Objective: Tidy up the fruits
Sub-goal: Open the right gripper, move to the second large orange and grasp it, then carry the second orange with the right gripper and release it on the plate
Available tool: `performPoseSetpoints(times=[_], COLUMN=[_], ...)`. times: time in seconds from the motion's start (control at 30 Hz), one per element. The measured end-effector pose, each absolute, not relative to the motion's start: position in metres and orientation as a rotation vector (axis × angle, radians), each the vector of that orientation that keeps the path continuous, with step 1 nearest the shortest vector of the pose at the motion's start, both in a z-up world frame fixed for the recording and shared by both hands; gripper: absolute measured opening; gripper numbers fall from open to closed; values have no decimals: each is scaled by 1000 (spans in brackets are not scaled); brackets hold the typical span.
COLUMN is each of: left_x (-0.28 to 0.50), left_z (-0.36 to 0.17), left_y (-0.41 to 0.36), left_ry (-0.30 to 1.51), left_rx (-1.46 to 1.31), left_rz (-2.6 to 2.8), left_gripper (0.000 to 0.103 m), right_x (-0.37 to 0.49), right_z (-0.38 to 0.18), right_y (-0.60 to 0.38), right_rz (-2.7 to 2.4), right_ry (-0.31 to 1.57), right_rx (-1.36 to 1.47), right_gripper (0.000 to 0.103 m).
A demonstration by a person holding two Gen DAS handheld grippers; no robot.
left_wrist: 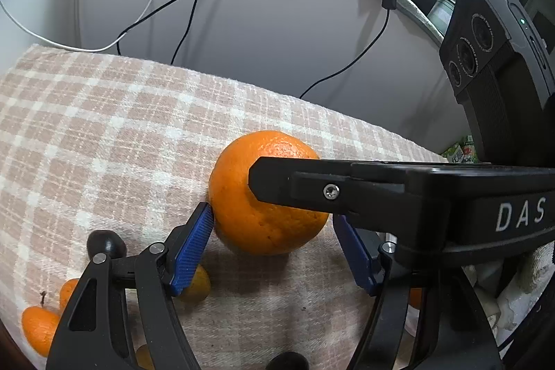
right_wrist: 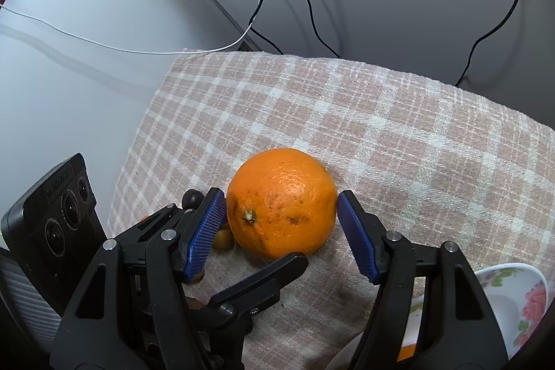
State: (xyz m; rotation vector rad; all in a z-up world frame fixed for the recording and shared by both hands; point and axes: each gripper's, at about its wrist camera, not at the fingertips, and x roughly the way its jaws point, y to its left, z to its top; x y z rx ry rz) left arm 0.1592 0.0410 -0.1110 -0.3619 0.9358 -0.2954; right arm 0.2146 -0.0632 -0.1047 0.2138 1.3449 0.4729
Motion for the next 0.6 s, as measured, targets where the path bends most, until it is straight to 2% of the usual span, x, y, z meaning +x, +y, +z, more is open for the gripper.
performPoseSetpoints(times=[0.6], left_x=[156], left_z=[-113], left_y=[39], left_ry=[927], left_rx=[-360], left_rz=[-288], left_gripper=[71], right_x=[213], right_z=[-110], right_y=[-59], right_rz=[468], right_ry=[1350], right_rx=[211], right_gripper=[69])
